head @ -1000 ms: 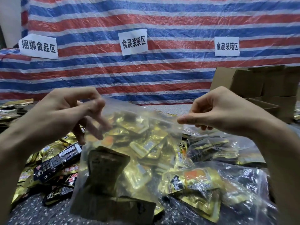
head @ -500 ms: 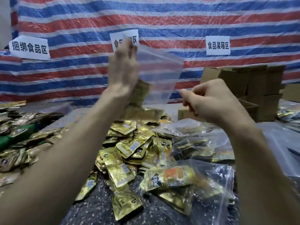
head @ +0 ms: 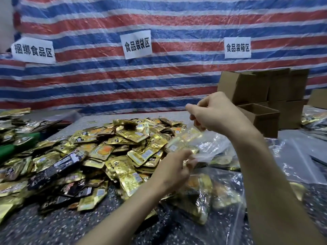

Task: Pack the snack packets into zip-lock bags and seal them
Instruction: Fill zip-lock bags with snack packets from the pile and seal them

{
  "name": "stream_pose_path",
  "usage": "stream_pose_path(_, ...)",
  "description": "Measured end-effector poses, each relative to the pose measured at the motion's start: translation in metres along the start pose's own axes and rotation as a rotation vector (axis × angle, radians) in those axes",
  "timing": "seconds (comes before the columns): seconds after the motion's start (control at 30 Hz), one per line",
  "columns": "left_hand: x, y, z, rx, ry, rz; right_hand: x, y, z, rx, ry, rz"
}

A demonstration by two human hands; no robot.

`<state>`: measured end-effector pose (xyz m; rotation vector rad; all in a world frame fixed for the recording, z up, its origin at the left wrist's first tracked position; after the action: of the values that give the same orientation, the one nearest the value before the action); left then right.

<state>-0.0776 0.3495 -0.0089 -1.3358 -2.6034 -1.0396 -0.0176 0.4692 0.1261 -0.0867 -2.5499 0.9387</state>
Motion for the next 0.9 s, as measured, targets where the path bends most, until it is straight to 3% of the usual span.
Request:
stream_pose_path(0.33,-0.072,-0.022,-0.041,0.028,-0.103,-0.203,-0.006,-0.02,0.066,-0.283,-0.656,-0.107)
stream_pose_path(0.67,-0.183,-0.063,-0.124,0.084,0.283,-0.383,-0.021,-0.048,0.111,-0.276,-0.723,-0.43)
stream_pose_path(0.77,-0.217,-0.084,-0.147,0.284,0.343,-0.599,-0.024,-0.051,0.118,-0.282,-0.747,-0.471)
stream_pose_path(0.9,-0.264,-0.119,-0.176,0.763,0.211,-1.218,-0.026,-0.051,0.115,-0.286,-0.747,-0.499)
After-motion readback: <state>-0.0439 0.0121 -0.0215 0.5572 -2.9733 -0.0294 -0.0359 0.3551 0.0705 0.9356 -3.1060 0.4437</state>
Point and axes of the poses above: each hand's wrist, its own x-axis towards the middle knuckle, its own z-axis out of the palm, y = z × x, the point moved 1 cm from there along x, towards the middle knuckle, and after that the axes turned 9 degrees about -y, right-handed, at the moved point
